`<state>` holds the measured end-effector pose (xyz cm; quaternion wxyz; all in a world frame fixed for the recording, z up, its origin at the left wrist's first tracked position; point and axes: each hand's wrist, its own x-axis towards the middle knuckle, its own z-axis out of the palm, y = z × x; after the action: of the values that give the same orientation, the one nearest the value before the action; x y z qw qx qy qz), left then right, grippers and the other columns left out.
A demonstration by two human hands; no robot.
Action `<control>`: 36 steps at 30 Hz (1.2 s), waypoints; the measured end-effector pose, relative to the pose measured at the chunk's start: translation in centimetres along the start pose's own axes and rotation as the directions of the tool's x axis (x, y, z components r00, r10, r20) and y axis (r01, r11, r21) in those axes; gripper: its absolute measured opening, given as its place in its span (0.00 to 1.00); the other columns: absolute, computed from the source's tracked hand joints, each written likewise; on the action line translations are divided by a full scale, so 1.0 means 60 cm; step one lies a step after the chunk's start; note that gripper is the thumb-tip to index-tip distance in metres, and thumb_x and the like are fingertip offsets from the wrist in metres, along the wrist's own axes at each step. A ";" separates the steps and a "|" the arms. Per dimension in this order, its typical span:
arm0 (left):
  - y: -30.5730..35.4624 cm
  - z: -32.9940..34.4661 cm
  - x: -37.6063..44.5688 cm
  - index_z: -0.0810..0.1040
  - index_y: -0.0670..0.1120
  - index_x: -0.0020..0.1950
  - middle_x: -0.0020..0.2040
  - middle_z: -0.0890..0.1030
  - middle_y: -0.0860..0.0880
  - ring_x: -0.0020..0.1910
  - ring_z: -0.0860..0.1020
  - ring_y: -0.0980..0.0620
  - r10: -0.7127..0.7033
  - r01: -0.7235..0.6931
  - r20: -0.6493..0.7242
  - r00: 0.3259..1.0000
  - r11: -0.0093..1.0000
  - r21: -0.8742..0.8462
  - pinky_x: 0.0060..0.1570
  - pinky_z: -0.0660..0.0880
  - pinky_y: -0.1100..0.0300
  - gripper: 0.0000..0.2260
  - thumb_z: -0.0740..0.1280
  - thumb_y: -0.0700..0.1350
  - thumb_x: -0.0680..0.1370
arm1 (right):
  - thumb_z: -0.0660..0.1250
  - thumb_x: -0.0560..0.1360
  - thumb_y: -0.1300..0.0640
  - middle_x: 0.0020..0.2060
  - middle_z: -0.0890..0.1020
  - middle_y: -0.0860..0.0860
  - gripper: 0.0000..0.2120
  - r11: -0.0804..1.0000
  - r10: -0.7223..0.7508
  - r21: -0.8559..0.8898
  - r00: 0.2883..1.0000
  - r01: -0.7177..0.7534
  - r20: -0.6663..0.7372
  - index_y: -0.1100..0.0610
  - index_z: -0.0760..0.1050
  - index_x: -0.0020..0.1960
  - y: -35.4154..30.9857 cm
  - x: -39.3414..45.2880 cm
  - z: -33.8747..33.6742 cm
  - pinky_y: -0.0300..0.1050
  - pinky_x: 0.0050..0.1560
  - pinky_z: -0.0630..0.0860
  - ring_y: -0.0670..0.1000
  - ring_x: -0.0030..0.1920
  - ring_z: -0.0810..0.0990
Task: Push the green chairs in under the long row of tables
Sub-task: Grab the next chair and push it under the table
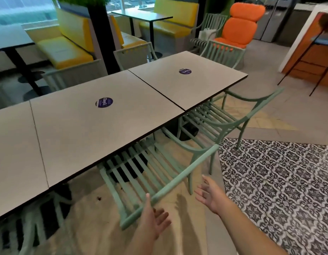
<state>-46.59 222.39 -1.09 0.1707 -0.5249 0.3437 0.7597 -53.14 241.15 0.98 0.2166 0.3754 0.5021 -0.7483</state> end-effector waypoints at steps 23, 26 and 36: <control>0.029 0.033 0.079 0.69 0.38 0.47 0.61 0.71 0.38 0.59 0.74 0.39 0.011 -0.251 -0.312 0.950 0.622 -0.742 0.66 0.69 0.45 0.09 0.61 0.43 0.81 | 0.62 0.80 0.61 0.59 0.73 0.63 0.07 0.977 0.211 -0.016 0.977 -0.212 -0.042 0.64 0.66 0.53 -0.229 0.281 0.008 0.60 0.66 0.68 0.62 0.66 0.71; 0.035 0.030 0.075 0.67 0.38 0.45 0.53 0.73 0.38 0.59 0.74 0.38 -0.018 -0.227 -0.307 0.952 0.630 -0.743 0.65 0.69 0.42 0.06 0.61 0.40 0.80 | 0.62 0.79 0.61 0.67 0.69 0.63 0.12 0.981 0.187 -0.039 0.981 -0.189 -0.046 0.61 0.63 0.60 -0.224 0.285 0.008 0.57 0.59 0.74 0.63 0.65 0.71; 0.033 -0.014 0.045 0.66 0.39 0.44 0.51 0.74 0.38 0.51 0.75 0.38 -0.012 -0.266 -0.346 0.938 0.615 -0.742 0.57 0.73 0.46 0.06 0.60 0.38 0.79 | 0.63 0.79 0.60 0.65 0.70 0.63 0.21 0.979 0.199 -0.043 0.978 -0.201 -0.058 0.63 0.61 0.68 -0.176 0.266 0.020 0.57 0.54 0.74 0.62 0.58 0.75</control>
<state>-48.30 220.11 -3.04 -0.1859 -0.6354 0.0402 0.7484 -70.92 245.12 -5.00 0.2865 0.4384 0.4855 -0.7000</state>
